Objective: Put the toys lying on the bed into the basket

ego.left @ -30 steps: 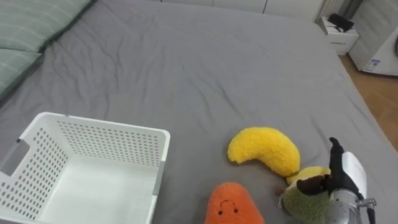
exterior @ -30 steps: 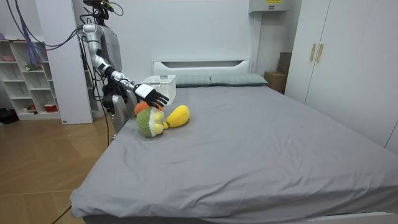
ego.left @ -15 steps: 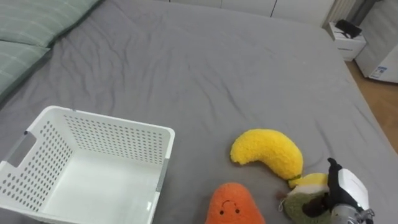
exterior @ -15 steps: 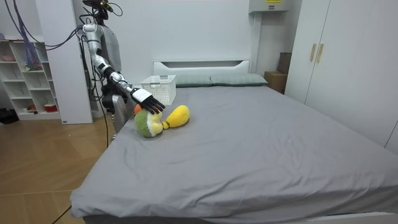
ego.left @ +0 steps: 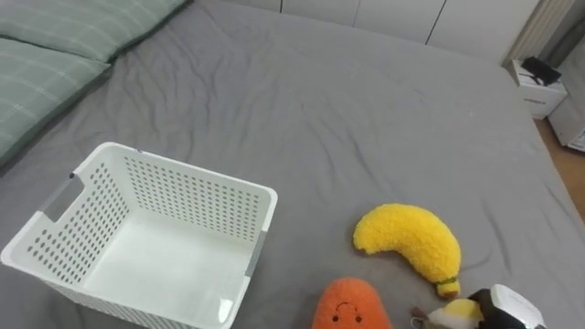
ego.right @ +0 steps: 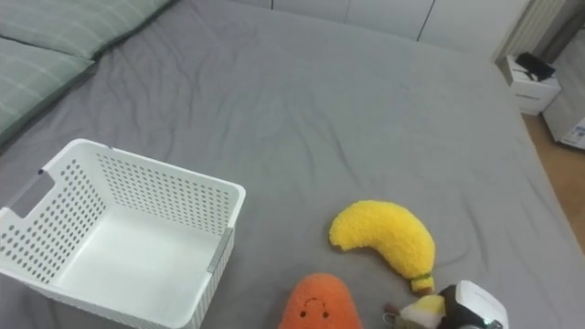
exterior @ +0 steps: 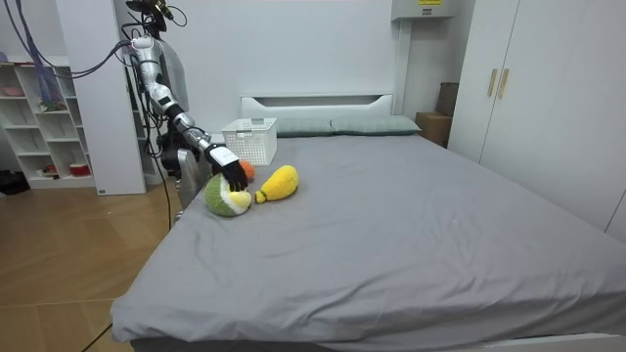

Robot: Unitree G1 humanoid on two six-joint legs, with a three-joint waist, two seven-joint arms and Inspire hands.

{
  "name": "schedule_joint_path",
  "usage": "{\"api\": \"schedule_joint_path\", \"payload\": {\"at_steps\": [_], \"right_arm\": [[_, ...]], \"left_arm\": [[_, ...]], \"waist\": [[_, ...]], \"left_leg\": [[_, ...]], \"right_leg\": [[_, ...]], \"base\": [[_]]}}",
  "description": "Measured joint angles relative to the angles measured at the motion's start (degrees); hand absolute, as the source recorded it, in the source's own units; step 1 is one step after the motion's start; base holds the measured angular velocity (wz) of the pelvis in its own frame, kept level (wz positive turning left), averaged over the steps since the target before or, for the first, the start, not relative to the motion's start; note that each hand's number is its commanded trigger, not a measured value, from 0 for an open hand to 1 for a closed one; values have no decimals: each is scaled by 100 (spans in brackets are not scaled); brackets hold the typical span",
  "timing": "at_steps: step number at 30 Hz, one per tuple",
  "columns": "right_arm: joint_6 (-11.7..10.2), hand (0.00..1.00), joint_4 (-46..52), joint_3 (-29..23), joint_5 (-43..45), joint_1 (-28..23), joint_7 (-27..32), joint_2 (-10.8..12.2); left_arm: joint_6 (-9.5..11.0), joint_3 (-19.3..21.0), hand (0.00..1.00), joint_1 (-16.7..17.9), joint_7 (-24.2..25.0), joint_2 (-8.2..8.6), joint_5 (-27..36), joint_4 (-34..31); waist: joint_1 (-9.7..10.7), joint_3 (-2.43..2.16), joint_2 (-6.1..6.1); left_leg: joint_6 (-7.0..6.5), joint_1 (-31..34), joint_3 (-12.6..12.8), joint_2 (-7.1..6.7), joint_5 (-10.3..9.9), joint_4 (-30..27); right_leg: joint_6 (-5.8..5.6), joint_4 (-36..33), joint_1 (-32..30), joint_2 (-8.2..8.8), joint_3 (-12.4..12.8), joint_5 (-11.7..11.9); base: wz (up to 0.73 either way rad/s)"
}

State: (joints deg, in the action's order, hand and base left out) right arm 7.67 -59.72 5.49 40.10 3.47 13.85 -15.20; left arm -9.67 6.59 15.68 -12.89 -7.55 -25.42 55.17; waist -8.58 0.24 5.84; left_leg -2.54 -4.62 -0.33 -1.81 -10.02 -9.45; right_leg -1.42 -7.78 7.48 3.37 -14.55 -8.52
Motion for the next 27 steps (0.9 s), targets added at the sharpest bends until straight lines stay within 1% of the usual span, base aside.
{"api": "schedule_joint_path", "payload": {"at_steps": [6,9,11,12,15,18,19,21,23,25,26,27], "right_arm": [[-13,100,0,42,0,-2,-112,6],[-85,100,0,45,-4,-2,-142,7],[-140,100,13,-14,-75,2,-141,7],[-141,100,13,-17,-125,12,-139,6],[-186,100,93,-266,-360,29,-139,0],[-209,100,484,-467,-740,46,-194,-11],[-254,100,582,-507,-844,83,-241,-20],[-301,100,801,-595,-898,98,-308,-24],[-305,100,1142,-712,-901,97,-397,-31],[-271,100,1853,-819,-793,74,-538,-37],[-269,100,2057,-851,-791,63,-571,-38],[-259,100,2485,-924,-812,24,-635,-53]], "left_arm": [[4,-5,0,-84,6,-11,11,5],[40,-6,0,-134,5,-12,13,14],[47,-13,0,-124,4,-10,11,8],[45,-14,0,-110,4,-11,10,-3],[44,-7,0,-108,6,-15,9,-13],[56,-6,0,-136,13,-64,8,-10],[85,-5,0,-159,16,-87,7,-5],[137,0,0,-202,16,-116,7,6],[134,34,0,-203,16,-116,7,37],[131,69,0,-144,23,-114,7,34],[128,98,0,-130,38,-108,7,18],[121,141,0,-115,73,-103,10,-11]], "waist": [[-12,9,-7],[-20,9,-12],[-5,7,-9],[9,-2,8],[60,-11,24],[188,-5,36],[233,3,49],[271,13,69],[335,26,67],[384,31,58],[399,30,58],[439,29,60]], "left_leg": [[0,10,6,-2,0,17],[0,13,4,-6,-1,15],[0,18,1,-3,-1,7],[0,18,1,-3,-1,6],[-1,35,8,11,1,1],[-1,34,3,10,2,-6],[-1,29,15,9,1,-5],[-1,24,24,9,1,1],[-2,25,37,10,1,9],[-2,35,141,15,1,37],[-2,41,155,15,1,40],[-3,42,173,15,2,47]], "right_leg": [[0,3,-18,-3,11,1],[0,1,-17,-3,13,1],[0,0,-16,-2,2,1],[0,0,-15,-1,1,1],[0,-20,-42,7,-22,1],[0,-20,-34,13,-55,1],[-1,-14,-23,14,-45,1],[-2,-12,-17,16,-31,2],[-5,-12,-27,15,0,4],[-5,-38,-101,8,73,5],[-5,-45,-118,6,95,4],[-5,-51,-147,0,130,5]], "base": [[0],[0],[0],[0],[0],[0],[0],[0],[-6],[-15],[-17],[-13]]}}
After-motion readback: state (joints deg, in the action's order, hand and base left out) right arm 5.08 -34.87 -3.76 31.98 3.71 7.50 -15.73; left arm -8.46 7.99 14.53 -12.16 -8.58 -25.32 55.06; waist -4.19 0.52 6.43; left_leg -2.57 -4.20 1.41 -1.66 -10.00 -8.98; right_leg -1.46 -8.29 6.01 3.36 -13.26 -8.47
